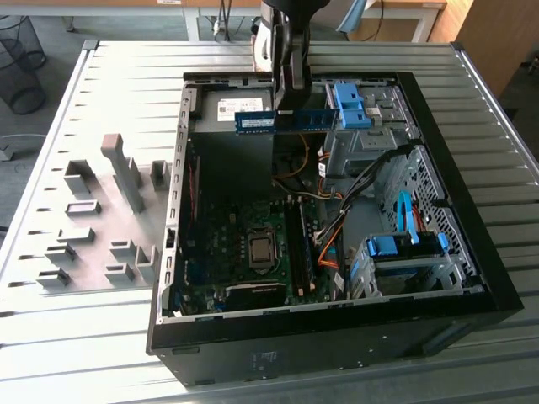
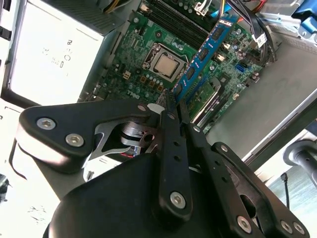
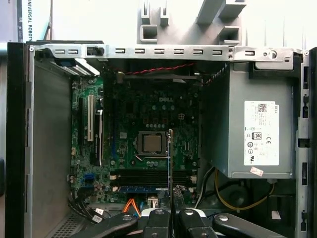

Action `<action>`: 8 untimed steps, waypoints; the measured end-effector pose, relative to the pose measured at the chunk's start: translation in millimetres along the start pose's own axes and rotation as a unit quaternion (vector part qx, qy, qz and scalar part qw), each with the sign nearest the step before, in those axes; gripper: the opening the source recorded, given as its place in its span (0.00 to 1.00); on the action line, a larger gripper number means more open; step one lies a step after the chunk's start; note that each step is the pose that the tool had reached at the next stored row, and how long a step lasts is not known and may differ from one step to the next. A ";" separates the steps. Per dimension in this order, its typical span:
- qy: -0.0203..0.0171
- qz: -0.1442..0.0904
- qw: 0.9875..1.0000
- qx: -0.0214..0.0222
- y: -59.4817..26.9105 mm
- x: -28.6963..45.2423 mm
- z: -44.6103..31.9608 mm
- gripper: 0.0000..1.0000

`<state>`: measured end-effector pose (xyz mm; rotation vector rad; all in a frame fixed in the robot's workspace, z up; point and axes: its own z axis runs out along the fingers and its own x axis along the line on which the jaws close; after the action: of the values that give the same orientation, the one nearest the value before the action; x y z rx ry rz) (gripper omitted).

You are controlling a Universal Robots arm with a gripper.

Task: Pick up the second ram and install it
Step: 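Insert the second ram into the second slot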

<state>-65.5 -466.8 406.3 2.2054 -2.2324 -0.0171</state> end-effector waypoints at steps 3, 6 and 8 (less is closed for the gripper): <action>0.000 0.018 1.000 0.000 0.0 0.0 0.7 0.14; 0.000 0.045 0.999 0.000 0.0 0.0 1.7 0.14; 0.000 0.062 0.998 0.000 0.0 0.0 2.2 0.14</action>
<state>-65.5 -466.9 404.1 2.0616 -2.3656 -0.0162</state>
